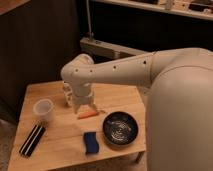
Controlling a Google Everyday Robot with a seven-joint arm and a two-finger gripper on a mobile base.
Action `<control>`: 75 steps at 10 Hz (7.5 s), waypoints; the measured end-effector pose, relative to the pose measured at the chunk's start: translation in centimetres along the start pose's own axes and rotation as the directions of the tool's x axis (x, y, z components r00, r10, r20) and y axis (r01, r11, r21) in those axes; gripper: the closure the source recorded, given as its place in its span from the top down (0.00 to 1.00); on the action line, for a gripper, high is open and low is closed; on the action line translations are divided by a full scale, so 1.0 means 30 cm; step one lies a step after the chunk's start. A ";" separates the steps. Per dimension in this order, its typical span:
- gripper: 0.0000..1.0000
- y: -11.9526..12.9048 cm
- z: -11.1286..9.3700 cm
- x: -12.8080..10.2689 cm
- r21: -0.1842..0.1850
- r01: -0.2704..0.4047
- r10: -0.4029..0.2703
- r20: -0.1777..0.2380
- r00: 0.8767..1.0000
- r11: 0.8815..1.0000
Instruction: Place the ceramic cup in the ceramic bowl
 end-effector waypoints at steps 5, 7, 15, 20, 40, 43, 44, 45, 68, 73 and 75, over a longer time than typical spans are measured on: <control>0.65 0.000 0.000 0.000 0.000 0.000 0.000 0.000 1.000 1.000; 0.65 0.000 -0.001 0.000 0.000 0.000 0.000 0.001 1.000 1.000; 0.65 0.000 -0.002 0.000 0.000 0.000 0.000 0.001 1.000 1.000; 0.65 -0.001 -0.008 -0.002 -0.006 -0.002 0.002 0.009 1.000 1.000; 0.65 0.584 0.172 -0.317 -0.278 0.373 -0.345 0.144 0.927 0.885; 0.65 0.606 0.233 -0.327 -0.279 0.384 -0.368 0.111 0.923 0.880; 0.63 0.626 0.252 -0.322 -0.276 0.398 -0.386 0.099 0.917 0.875; 0.57 0.647 0.267 -0.315 -0.275 0.422 -0.412 0.094 0.906 0.864; 0.00 -0.654 -0.007 0.346 -0.278 -0.232 0.283 0.158 0.946 0.932; 0.00 -1.099 -0.014 0.453 -0.294 -0.512 0.574 0.185 0.798 0.807; 0.00 -1.241 0.002 0.416 -0.303 -0.553 0.617 0.184 0.765 0.776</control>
